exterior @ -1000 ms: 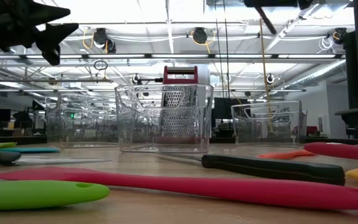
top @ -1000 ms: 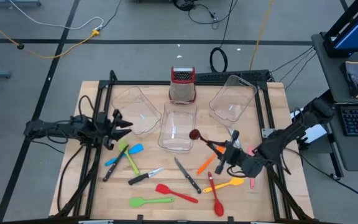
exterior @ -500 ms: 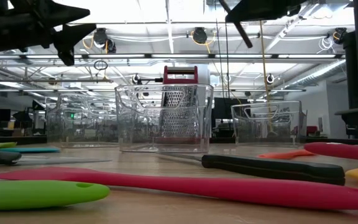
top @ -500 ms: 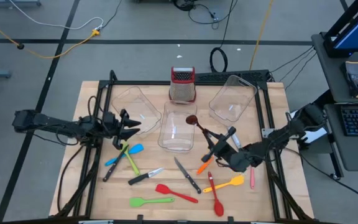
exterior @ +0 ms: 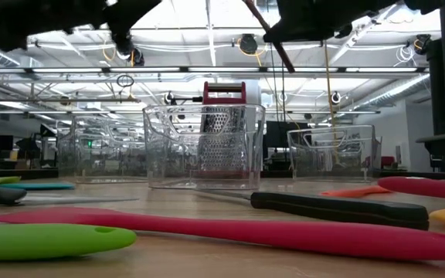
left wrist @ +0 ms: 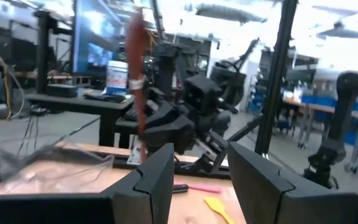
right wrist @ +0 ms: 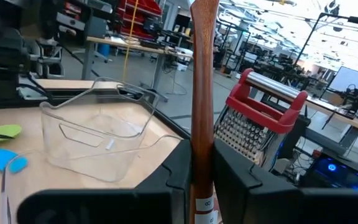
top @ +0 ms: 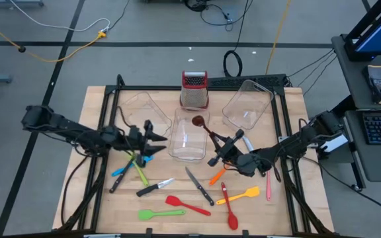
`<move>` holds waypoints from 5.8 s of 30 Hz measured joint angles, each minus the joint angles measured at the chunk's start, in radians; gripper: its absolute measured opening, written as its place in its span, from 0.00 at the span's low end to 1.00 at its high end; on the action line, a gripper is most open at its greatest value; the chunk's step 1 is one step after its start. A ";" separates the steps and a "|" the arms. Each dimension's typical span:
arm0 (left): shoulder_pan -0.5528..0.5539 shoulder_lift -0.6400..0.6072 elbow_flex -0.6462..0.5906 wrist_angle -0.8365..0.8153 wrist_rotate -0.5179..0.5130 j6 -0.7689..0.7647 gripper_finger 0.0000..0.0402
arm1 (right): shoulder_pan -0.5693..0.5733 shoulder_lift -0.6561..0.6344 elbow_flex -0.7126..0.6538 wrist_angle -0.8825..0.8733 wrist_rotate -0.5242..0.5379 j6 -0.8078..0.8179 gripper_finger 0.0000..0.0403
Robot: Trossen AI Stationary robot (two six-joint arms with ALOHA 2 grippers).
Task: Pick & Place Kitchen Items
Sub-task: Put the brown ladle into the left transparent bin
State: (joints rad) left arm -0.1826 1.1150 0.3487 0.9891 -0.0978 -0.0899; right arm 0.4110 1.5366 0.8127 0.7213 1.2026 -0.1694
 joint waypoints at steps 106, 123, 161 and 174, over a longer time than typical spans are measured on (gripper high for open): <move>0.137 0.172 0.524 -0.949 -0.585 -0.224 0.04 | 0.166 0.003 -0.033 0.093 -0.165 -0.190 0.25; 0.347 0.047 0.524 -1.454 -0.465 -0.557 0.04 | 0.192 -0.421 -0.281 -0.120 -0.491 -0.023 0.00; 0.796 0.048 0.524 -1.849 0.270 -0.912 0.04 | 0.193 -0.583 -0.316 -0.519 -0.527 0.265 0.00; 0.727 0.050 0.524 -1.889 0.229 -1.006 0.04 | 0.193 -0.583 -0.316 -0.517 -0.527 0.263 0.00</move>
State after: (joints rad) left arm 0.5447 1.1650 0.8722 -0.9000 0.1307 -1.0957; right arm 0.6037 0.9539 0.4965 0.2039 0.6754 0.0933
